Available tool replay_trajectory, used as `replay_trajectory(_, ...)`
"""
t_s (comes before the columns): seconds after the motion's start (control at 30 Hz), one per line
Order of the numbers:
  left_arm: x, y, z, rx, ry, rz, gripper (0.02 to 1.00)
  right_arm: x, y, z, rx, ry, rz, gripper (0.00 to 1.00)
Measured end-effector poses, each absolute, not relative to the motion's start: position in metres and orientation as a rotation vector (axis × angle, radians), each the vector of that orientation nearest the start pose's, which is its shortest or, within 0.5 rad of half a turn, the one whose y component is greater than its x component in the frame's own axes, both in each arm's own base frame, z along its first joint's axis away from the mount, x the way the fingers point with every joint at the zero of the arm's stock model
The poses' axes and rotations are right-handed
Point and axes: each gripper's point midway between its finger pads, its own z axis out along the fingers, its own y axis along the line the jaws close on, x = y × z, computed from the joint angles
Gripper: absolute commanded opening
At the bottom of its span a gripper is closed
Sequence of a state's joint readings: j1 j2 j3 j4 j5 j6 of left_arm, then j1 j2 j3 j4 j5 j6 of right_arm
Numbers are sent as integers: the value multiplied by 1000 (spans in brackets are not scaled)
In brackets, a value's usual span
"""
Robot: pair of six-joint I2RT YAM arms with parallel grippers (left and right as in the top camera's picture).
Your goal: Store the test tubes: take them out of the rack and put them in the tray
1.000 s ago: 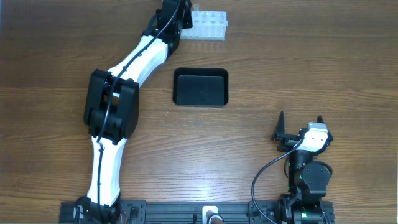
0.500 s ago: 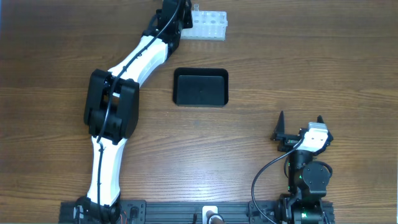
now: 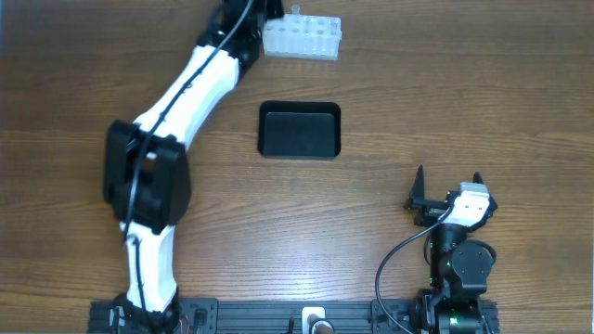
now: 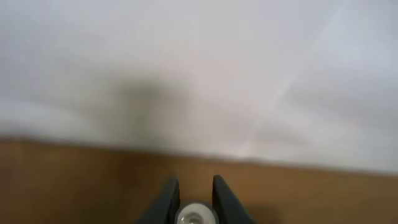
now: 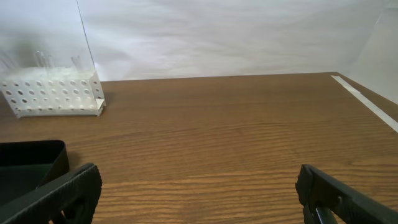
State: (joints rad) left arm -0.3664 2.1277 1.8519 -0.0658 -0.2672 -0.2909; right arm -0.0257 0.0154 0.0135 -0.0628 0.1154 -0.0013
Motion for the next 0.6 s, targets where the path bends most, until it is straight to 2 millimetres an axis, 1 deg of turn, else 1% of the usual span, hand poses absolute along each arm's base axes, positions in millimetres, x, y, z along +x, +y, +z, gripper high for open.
replay_trajectory(0.03, 607, -185, 268, -107, 1871, -198, 40, 245, -26, 161, 108, 1633, -115, 991)
replay_trajectory(0.1, 594, -179, 316, -109, 1794, -216, 40, 245, -26, 161, 109, 1633, -115, 993)
replay_trajectory(0.13, 585, -177, 341, -109, 1756, -226, 42, 245, -26, 161, 109, 1632, -115, 991)
replay_trajectory(0.17, 576, -175, 362, -110, 1727, -236, 42, 245, -26, 161, 109, 1633, -114, 991)
replay_trajectory(0.23, 554, -170, 399, -107, 1693, -246, 40, 245, -26, 161, 108, 1633, -115, 993)
replay_trajectory(0.27, 545, -169, 406, -103, 1697, -245, 42, 245, -26, 161, 109, 1632, -115, 993)
replay_trajectory(0.3, 532, -169, 414, -91, 1715, -243, 40, 245, -26, 161, 109, 1633, -115, 993)
replay_trajectory(0.33, 519, -171, 416, -75, 1746, -238, 42, 245, -26, 161, 108, 1633, -115, 991)
replay_trajectory(0.37, 509, -175, 414, -55, 1782, -235, 40, 245, -26, 161, 108, 1633, -115, 993)
replay_trajectory(0.43, 487, -187, 400, -4, 1875, -224, 40, 245, -26, 161, 109, 1633, -114, 991)
replay_trajectory(0.5, 467, -203, 376, 53, 1990, -218, 42, 245, -26, 161, 108, 1633, -115, 993)
replay_trajectory(0.57, 447, -217, 339, 90, 2136, -203, 42, 245, -26, 161, 108, 1633, -115, 991)
replay_trajectory(0.6, 440, -220, 323, 93, 2199, -192, 42, 245, -26, 161, 108, 1633, -115, 991)
